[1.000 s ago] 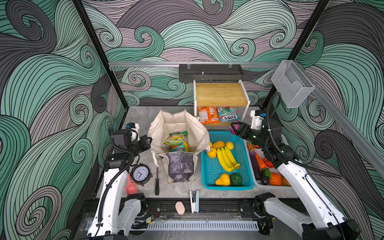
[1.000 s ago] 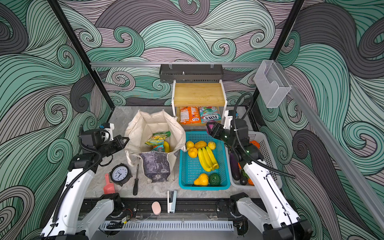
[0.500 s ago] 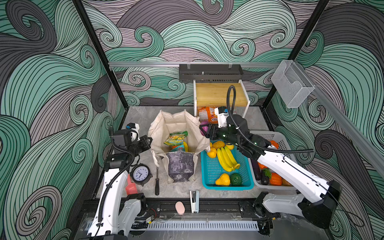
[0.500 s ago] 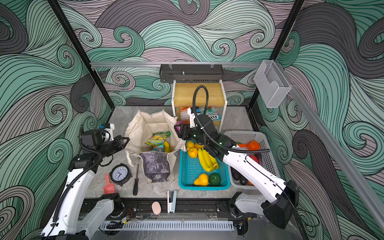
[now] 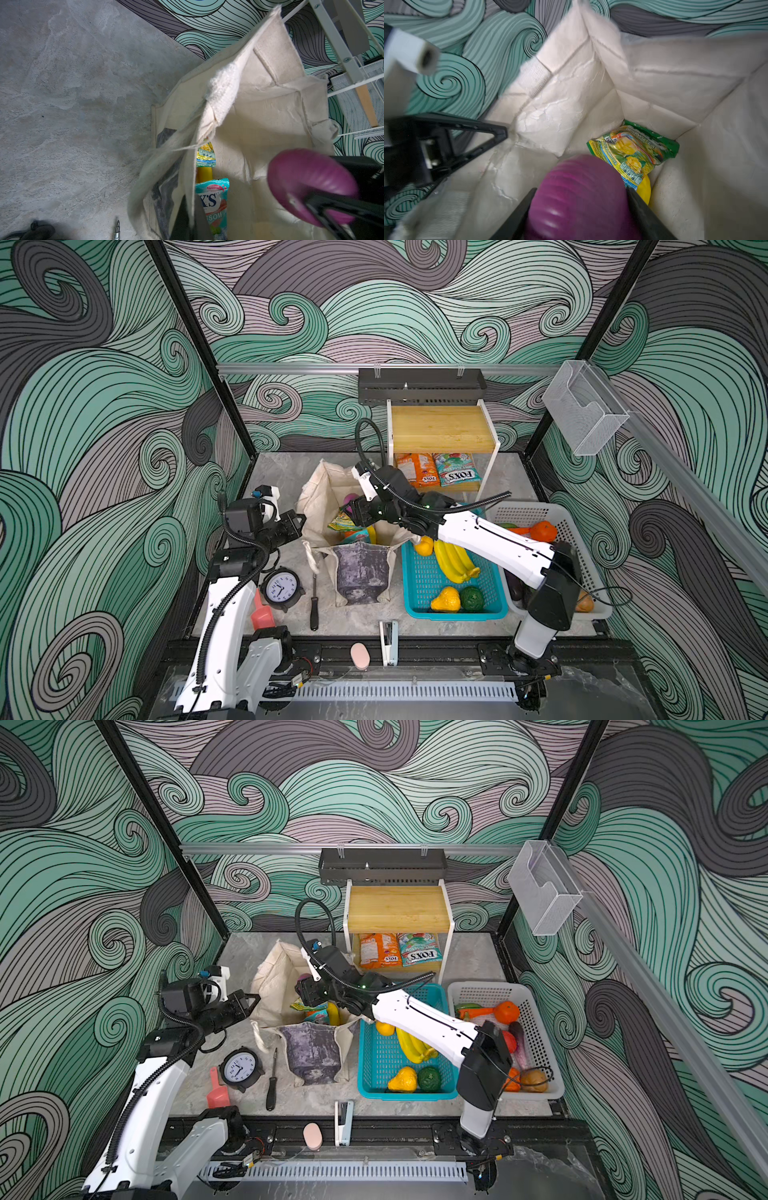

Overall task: Place the food into the grocery bag and tie it
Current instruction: 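Lower the purple onion into the tote and open the right gripper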

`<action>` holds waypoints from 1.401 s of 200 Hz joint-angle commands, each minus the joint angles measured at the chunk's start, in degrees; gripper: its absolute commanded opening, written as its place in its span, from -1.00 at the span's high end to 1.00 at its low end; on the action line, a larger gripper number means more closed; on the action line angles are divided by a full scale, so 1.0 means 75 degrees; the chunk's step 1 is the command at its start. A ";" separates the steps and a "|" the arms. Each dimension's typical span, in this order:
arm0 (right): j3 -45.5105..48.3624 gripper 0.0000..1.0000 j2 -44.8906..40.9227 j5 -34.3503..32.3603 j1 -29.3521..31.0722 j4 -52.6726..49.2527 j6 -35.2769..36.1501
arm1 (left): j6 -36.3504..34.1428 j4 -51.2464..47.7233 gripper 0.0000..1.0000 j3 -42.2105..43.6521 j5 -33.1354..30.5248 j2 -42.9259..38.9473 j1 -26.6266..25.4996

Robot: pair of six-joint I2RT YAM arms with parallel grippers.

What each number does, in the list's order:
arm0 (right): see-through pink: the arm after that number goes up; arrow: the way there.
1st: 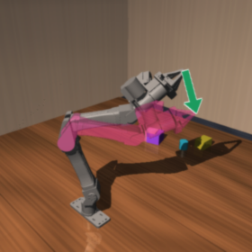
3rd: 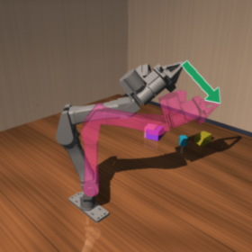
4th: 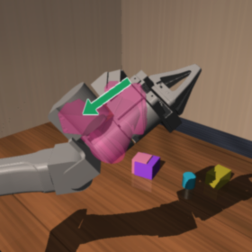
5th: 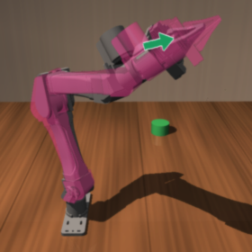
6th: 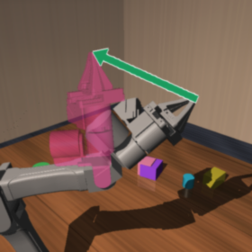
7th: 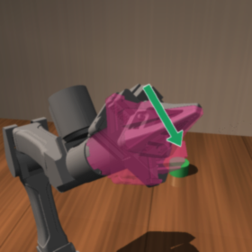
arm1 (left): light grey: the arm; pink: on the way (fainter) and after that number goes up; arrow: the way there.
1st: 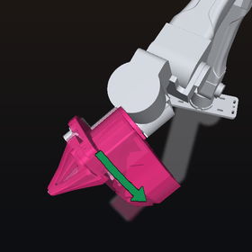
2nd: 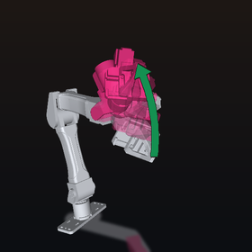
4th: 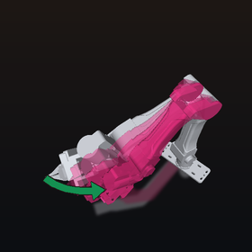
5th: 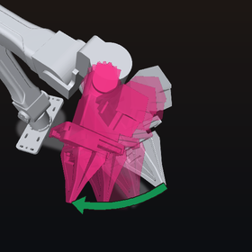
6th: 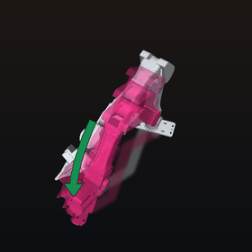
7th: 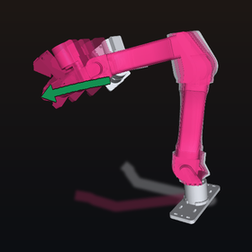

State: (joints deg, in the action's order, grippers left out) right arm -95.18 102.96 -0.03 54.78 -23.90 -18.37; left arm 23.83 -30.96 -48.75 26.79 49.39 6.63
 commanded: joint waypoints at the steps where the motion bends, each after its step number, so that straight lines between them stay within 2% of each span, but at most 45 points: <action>1: -0.0512 -0.13 0.0498 0.0039 0.0104 -0.0637 0.0322 | 0.0063 0.0185 1.00 0.0043 0.0298 0.0082 0.0065; 76: -0.1153 -0.13 0.1890 -0.0188 0.0195 -0.1036 0.0528 | 0.0094 0.0226 1.00 0.0054 0.0403 0.0105 0.0065; 141: -0.1181 -0.15 0.2647 -0.1050 0.0206 -0.1278 0.0621 | 0.0092 0.0211 1.00 0.0043 0.0416 0.0095 0.0065; 202: -0.1127 -0.29 0.2998 -0.1254 0.0207 -0.1334 0.0703 | 0.0071 0.0196 1.00 0.0055 0.0319 0.0059 0.0065; 243: -0.1129 -0.54 0.2837 -0.1315 0.0241 -0.1367 0.0692 | 0.0080 0.0188 1.00 0.0053 0.0328 0.0077 0.0065; 251: -0.1146 -0.91 0.2743 -0.1309 0.0248 -0.1360 0.0685 | 0.0080 0.0188 1.00 0.0051 0.0335 0.0081 0.0065; 254: -0.1155 -0.98 0.2687 -0.1314 0.0253 -0.1363 0.0682 | 0.0080 0.0189 1.00 0.0044 0.0342 0.0081 0.0065; 280: -0.1135 -0.99 0.2127 -0.1075 0.0299 -0.1337 0.0778 | 0.0070 0.0180 1.00 0.0048 0.0267 0.0038 0.0063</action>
State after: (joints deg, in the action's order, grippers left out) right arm -103.37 123.63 -8.64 56.60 -32.58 -13.47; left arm 24.23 -29.98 -48.49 28.77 50.15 6.68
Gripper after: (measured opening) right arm 0.994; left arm 0.048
